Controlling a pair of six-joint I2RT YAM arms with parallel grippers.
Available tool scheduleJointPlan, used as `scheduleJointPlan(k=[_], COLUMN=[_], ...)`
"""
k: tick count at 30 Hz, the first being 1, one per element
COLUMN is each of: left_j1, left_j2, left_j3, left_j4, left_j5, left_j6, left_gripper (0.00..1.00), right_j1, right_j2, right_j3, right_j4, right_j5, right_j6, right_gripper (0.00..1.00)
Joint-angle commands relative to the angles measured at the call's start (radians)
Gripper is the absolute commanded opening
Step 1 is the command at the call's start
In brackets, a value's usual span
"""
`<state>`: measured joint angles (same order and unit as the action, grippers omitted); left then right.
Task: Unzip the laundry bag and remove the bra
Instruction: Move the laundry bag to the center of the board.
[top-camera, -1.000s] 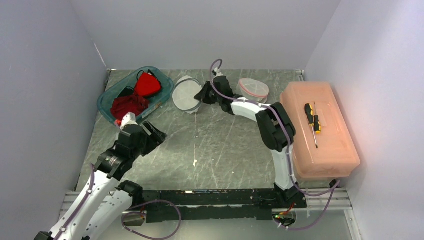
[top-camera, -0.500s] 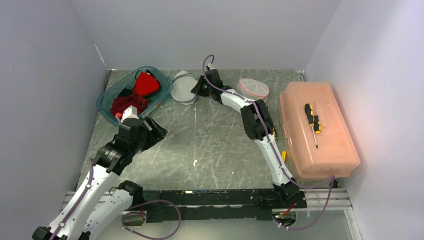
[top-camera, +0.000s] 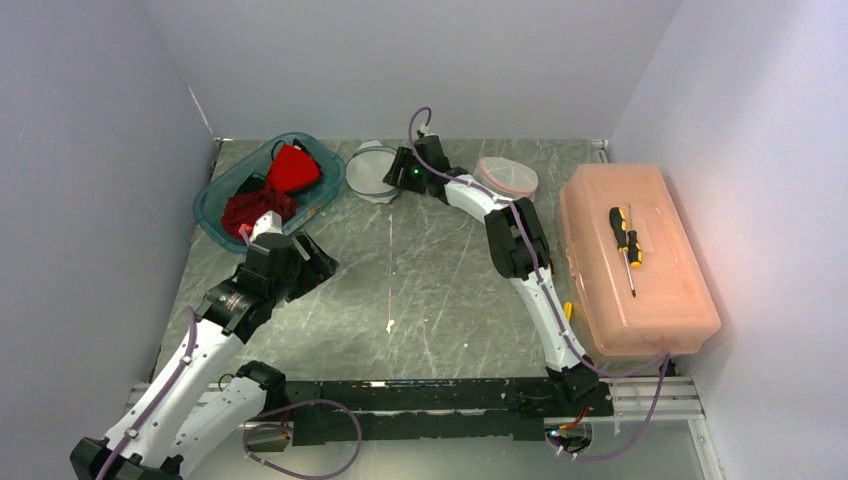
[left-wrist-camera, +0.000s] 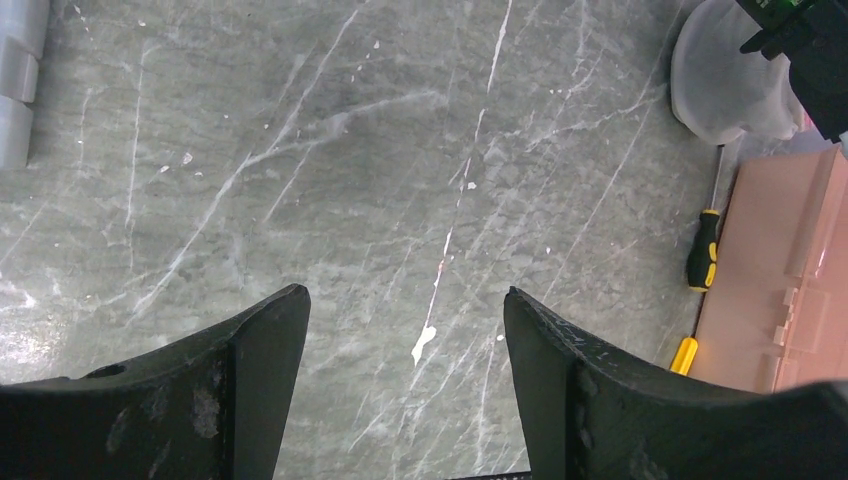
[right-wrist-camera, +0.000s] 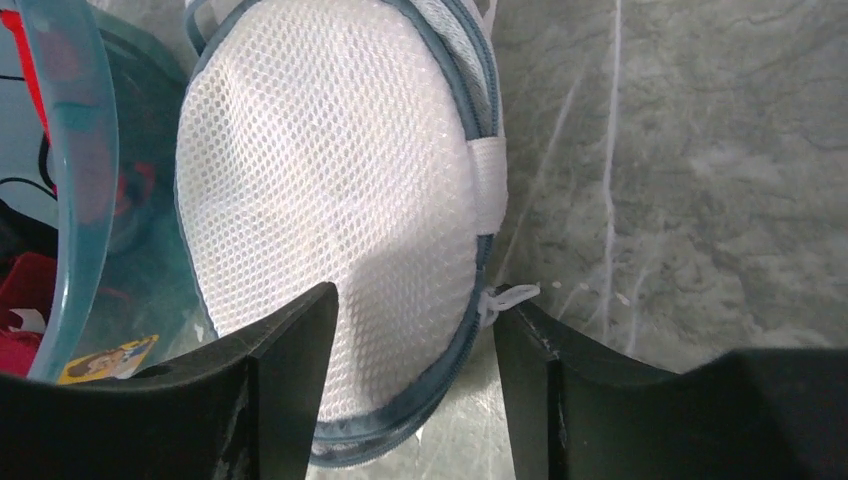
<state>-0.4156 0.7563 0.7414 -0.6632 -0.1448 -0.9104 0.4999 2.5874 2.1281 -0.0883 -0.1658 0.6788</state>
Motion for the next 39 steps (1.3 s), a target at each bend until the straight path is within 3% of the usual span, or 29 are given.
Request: scheduleJointPlan(k=[1,12,22,28,39], left_j1=[0.001,0.001,0.001,0.001,0.001], left_j2=[-0.010,-0.080,-0.085,-0.026,0.028], left_j3=[0.012,-0.001,-0.066,-0.105,-0.126], left_j4=[0.032,-0.002,0.074,0.158,0.223], left_j5=[0.018,0.022,0.106,0.200,0.247], left_j6=[0.000,-0.031,-0.039,-0.039,-0.024], left_gripper=[0.76,0.82,0.85,0.84,0.84], right_j1=[-0.001,0.054,0.073,0.038,-0.017], right_j2=[-0.120,-0.462,-0.838,-0.862,-0.690], right_j3=[-0.041,-0.175,-0.576,-0.704,-0.625], right_j4=[-0.013,-0.080,-0.117,-0.130,-0.115], right_j5=[0.044,0.175,0.675,0.803,0.876], right_j6=[-0.042,-0.186,-0.450,-0.545,-0.671], right_gripper=[0.63,0.77,0.78,0.76,0.76])
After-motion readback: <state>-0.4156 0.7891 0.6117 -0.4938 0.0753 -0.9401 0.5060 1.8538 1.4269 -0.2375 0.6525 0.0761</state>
